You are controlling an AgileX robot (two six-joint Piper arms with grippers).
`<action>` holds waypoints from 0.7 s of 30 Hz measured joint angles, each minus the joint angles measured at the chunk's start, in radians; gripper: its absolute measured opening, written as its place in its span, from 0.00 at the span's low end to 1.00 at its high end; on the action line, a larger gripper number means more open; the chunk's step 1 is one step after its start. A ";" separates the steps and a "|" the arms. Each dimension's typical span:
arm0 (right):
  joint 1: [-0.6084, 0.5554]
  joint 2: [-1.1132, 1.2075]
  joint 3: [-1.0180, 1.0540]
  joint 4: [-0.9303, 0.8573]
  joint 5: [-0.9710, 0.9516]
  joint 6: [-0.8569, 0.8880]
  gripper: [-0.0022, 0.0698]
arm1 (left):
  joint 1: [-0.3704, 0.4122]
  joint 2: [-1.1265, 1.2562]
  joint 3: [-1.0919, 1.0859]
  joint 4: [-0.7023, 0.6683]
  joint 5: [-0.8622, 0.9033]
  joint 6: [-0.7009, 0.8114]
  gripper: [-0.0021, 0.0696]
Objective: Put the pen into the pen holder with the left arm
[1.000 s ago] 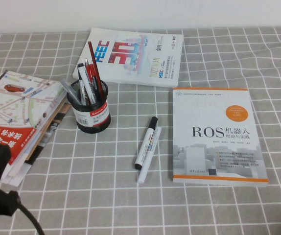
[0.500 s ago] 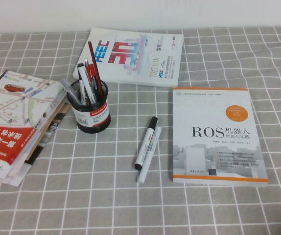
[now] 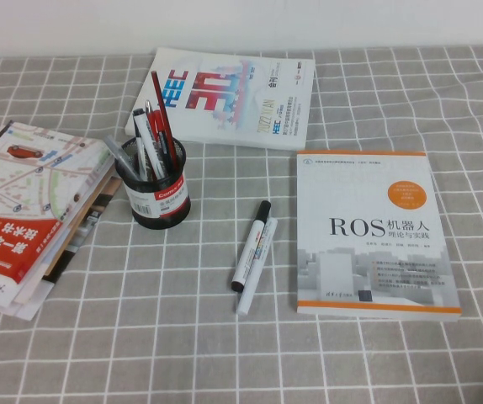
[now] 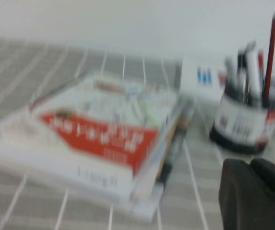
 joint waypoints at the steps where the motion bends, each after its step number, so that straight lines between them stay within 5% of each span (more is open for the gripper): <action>1: 0.000 0.000 0.000 0.000 0.000 0.000 0.01 | 0.002 0.000 0.000 0.005 0.037 0.000 0.03; 6: 0.000 0.000 0.000 0.000 0.000 0.000 0.01 | 0.002 0.000 0.004 0.038 0.171 0.011 0.03; 21: 0.000 0.000 0.000 0.000 0.000 0.000 0.01 | 0.002 0.000 0.004 0.048 0.186 0.015 0.03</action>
